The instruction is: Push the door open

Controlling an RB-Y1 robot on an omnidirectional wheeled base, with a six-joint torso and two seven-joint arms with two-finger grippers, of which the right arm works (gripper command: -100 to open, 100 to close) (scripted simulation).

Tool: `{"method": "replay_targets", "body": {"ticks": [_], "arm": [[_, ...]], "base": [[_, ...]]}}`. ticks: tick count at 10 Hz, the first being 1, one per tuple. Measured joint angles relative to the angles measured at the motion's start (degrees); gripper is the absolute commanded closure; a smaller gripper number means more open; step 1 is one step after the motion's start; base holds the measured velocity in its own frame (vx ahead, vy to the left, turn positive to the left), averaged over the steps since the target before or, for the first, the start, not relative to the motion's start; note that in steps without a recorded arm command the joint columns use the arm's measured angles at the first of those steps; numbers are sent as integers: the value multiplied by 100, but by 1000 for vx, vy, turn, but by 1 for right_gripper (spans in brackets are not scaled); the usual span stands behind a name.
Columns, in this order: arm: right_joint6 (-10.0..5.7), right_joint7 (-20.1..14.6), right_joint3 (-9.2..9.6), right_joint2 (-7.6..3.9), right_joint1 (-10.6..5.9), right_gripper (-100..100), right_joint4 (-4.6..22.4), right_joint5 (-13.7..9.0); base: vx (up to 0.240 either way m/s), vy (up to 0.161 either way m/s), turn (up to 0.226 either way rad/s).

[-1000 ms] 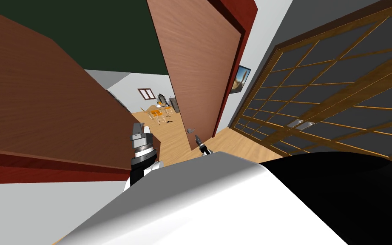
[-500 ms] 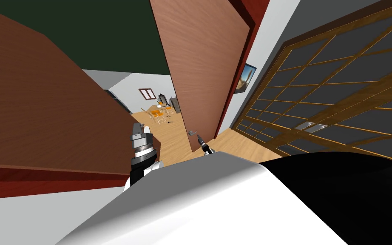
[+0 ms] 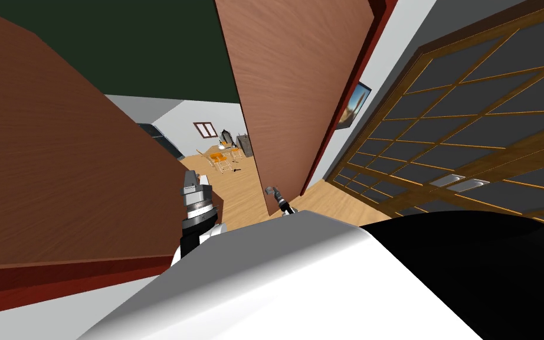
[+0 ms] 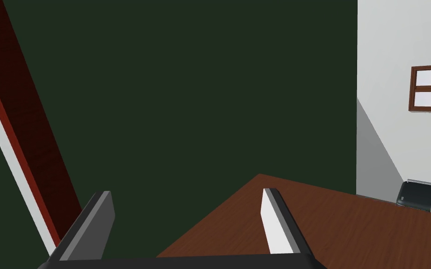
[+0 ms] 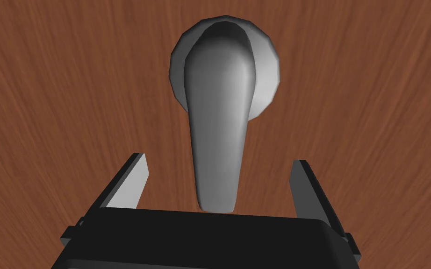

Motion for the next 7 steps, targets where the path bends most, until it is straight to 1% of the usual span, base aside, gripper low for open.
{"method": "replay_targets", "body": {"ticks": [1,6,7], "arm": [[-18,2,-2,13,-5,100,13,-1],[-1,-4,-9,2,-38,100,-22,-6],[-2,-5,-10,1,-37,100,-22,-6]], "base": [[-12,-4,-5],[-8,-5,4],[96,72,-19]]}}
